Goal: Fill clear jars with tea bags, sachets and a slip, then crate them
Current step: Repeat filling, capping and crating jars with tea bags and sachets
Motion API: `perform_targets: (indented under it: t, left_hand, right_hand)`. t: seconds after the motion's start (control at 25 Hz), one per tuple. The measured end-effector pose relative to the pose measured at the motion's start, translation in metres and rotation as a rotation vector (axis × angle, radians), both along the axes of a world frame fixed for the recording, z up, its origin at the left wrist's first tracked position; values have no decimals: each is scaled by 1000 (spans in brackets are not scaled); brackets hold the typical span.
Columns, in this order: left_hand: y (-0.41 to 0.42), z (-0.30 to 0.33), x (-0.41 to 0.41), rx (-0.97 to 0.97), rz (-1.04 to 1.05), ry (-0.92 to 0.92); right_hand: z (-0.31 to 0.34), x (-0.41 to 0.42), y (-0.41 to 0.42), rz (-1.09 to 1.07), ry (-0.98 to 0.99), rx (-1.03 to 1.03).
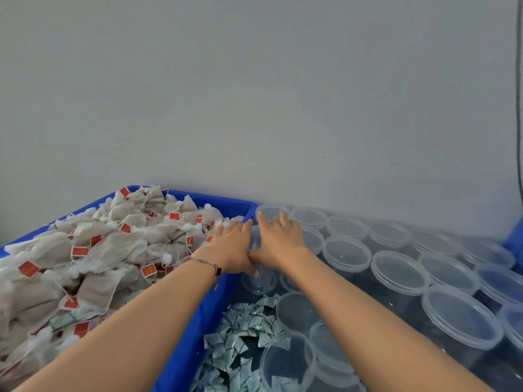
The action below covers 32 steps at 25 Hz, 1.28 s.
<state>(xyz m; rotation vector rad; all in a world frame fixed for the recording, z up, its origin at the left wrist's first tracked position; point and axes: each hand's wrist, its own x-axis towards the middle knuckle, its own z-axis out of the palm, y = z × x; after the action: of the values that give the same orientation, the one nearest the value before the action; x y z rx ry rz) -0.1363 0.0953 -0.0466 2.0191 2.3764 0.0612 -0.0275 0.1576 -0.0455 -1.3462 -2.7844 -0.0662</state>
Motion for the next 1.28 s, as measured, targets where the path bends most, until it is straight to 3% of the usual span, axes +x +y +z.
perform_targets:
  t: [0.12, 0.32, 0.52, 0.68, 0.8, 1.04, 1.28]
  left_hand:
    - [-2, -12, 0, 94, 1, -195]
    - [-29, -11, 0, 364, 24, -737]
    - [-81, 6, 29, 448, 25, -1011]
    - [-125, 17, 60, 440, -140, -917]
    - [-149, 18, 76, 466, -123, -837]
    - [-178, 8, 81, 503, -200, -619]
    - [-194, 3, 68, 507, -257, -582]
  right_hand:
    - [-5, 0, -3, -3, 106, -4]
    - [15, 16, -33, -1, 477, -117]
    - [50, 63, -88, 6, 488, -15]
    - [57, 99, -134, 64, 467, -71]
    - [62, 115, -158, 46, 406, -158]
    - [70, 113, -187, -67, 189, -127]
    - [50, 111, -206, -60, 315, -173]
